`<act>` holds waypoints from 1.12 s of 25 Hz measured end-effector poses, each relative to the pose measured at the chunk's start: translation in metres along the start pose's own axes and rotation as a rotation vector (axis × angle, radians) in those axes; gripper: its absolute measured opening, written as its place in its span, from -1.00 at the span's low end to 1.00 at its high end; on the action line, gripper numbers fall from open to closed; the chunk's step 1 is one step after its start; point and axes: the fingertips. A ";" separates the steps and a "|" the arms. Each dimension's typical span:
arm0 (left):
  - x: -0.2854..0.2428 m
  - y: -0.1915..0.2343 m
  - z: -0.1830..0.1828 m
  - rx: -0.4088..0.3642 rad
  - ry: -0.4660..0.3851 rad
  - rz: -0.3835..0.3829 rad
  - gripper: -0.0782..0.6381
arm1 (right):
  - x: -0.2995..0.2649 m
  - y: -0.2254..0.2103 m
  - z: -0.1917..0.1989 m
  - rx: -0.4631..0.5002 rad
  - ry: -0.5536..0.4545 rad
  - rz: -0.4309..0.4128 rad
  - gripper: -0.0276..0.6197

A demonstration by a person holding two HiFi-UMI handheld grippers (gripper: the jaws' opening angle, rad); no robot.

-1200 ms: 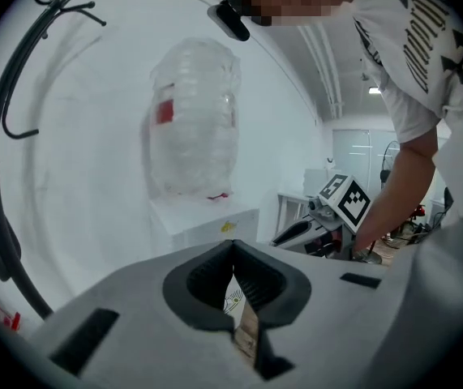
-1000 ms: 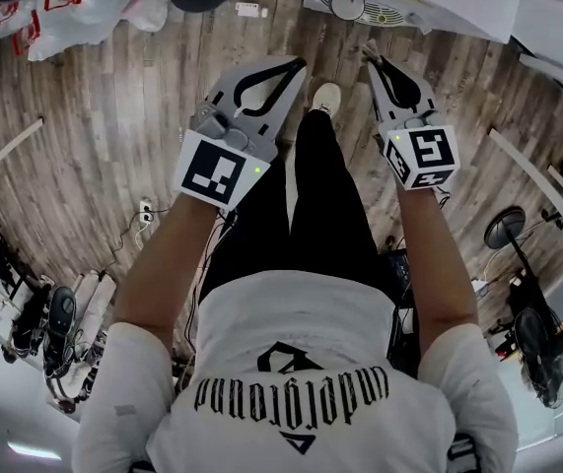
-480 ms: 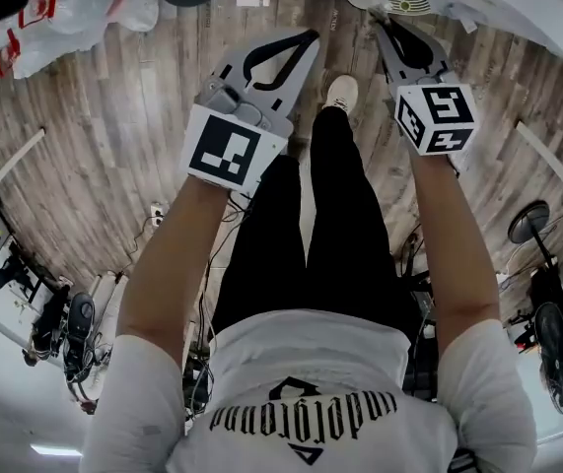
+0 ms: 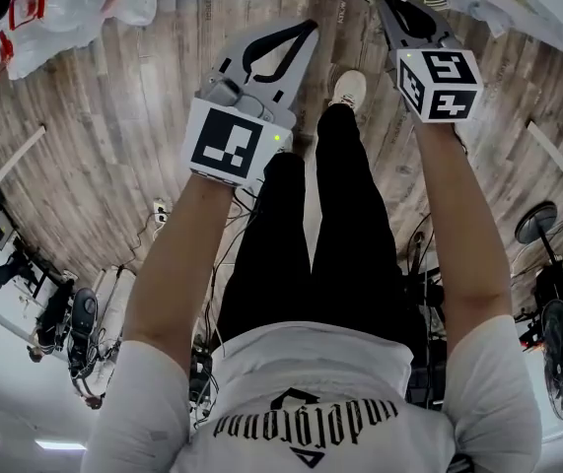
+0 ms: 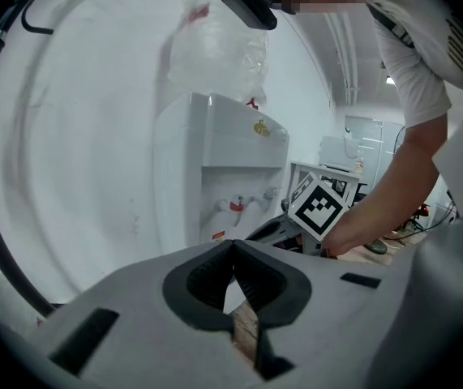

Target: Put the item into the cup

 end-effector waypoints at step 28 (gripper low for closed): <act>0.032 -0.012 -0.026 -0.044 -0.029 0.015 -0.76 | 0.023 0.014 -0.011 -0.007 0.034 0.048 -0.20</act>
Point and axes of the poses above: the fingertips, and each gripper's own axes: x backward along the fingers, y to its left, z out of its underside, and after that the axes turned 3 degrees about y, right-handed
